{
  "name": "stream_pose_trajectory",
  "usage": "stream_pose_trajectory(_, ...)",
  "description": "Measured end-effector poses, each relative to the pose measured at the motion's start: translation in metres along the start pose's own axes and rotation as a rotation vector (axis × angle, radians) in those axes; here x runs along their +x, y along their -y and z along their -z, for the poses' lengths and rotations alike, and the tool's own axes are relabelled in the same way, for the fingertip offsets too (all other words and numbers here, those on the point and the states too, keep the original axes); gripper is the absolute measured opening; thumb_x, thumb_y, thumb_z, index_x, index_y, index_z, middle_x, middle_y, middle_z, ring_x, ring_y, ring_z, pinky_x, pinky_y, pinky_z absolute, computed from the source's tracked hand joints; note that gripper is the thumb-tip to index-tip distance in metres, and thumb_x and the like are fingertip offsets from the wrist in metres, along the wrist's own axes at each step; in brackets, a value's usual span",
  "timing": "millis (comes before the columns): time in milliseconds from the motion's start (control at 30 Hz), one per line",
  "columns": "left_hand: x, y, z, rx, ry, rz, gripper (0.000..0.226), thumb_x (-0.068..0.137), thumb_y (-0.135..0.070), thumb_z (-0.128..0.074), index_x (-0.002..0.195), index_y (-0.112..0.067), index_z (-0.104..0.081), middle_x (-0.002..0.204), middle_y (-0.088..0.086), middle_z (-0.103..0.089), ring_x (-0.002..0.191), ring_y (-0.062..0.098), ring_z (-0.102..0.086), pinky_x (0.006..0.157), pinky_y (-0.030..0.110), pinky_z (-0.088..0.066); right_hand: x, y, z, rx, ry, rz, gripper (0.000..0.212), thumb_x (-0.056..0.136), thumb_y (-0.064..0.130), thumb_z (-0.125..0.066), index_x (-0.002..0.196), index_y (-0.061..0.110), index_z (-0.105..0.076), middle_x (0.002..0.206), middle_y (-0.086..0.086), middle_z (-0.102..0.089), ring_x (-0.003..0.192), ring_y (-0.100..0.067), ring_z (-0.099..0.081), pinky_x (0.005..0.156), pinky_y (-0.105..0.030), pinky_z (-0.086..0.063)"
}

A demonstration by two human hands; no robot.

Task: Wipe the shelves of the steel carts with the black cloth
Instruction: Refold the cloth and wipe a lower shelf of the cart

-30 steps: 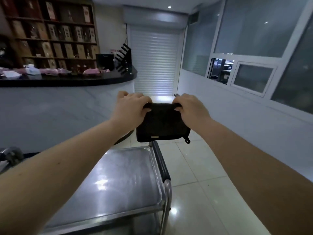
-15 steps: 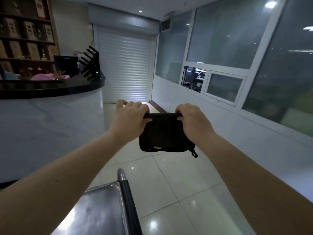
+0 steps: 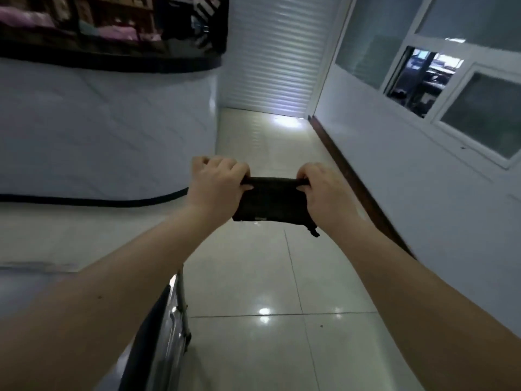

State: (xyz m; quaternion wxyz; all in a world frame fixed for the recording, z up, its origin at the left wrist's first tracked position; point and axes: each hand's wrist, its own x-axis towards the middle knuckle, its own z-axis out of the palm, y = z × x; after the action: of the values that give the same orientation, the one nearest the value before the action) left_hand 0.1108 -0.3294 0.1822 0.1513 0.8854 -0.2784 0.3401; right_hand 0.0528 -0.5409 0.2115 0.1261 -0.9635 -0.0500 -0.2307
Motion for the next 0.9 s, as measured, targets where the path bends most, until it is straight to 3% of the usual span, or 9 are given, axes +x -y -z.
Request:
stream_pose_trajectory(100, -0.003, -0.004, -0.019, 0.061, 0.015, 0.089, 0.012, 0.081, -0.020, -0.075, 0.087, -0.014, -0.066, 0.079, 0.006, -0.064, 0.072, 0.030, -0.059, 0.079, 0.044, -0.037, 0.020, -0.024, -0.019, 0.036, 0.029, 0.100, 0.008, 0.092, 0.006, -0.053, 0.096, 0.011, -0.057, 0.094, -0.004, -0.054, 0.089, -0.024, -0.048, 0.079, -0.040, -0.043)
stream_pose_trajectory(533, 0.026, 0.061, -0.048, 0.312, -0.085, 0.453, 0.006, 0.085, -0.021, -0.071, 0.090, -0.020, -0.070, 0.087, 0.000, -0.066, 0.087, 0.028, -0.057, 0.080, 0.037, -0.023, 0.144, -0.023, -0.123, 0.320, -0.062, 0.409, 0.011, 0.087, 0.002, -0.055, 0.093, 0.009, -0.061, 0.090, -0.008, -0.056, 0.082, -0.028, -0.049, 0.070, -0.035, -0.039)
stream_pose_trajectory(667, 0.042, 0.118, -0.074, 0.344, -0.150, 0.465, 0.006, 0.085, -0.023, -0.069, 0.089, -0.018, -0.070, 0.083, 0.000, -0.066, 0.082, 0.028, -0.057, 0.078, 0.038, -0.027, 0.219, -0.008, -0.158, 0.352, -0.096, 0.536, 0.012, 0.084, 0.000, -0.057, 0.089, 0.009, -0.063, 0.088, -0.007, -0.058, 0.080, -0.029, -0.052, 0.068, -0.039, -0.047)
stream_pose_trajectory(800, 0.074, 0.174, -0.101, 0.401, -0.161, 0.452, 0.024, 0.089, -0.033, -0.052, 0.089, -0.018, -0.071, 0.083, -0.001, -0.067, 0.081, 0.027, -0.058, 0.078, 0.039, -0.028, 0.293, -0.002, -0.193, 0.310, -0.066, 0.613, 0.019, 0.079, -0.006, -0.063, 0.089, 0.010, -0.064, 0.088, -0.006, -0.059, 0.078, -0.026, -0.051, 0.068, -0.040, -0.048)
stream_pose_trajectory(900, 0.103, 0.209, -0.123, 0.397, -0.172, 0.438, 0.017, 0.088, -0.028, -0.057, 0.088, -0.017, -0.070, 0.083, 0.000, -0.067, 0.082, 0.028, -0.056, 0.079, 0.038, -0.028, 0.338, -0.006, -0.220, 0.310, -0.085, 0.636, 0.018, 0.079, -0.006, -0.063, 0.087, 0.009, -0.062, 0.086, -0.006, -0.059, 0.075, -0.024, -0.048, 0.067, -0.037, -0.045)
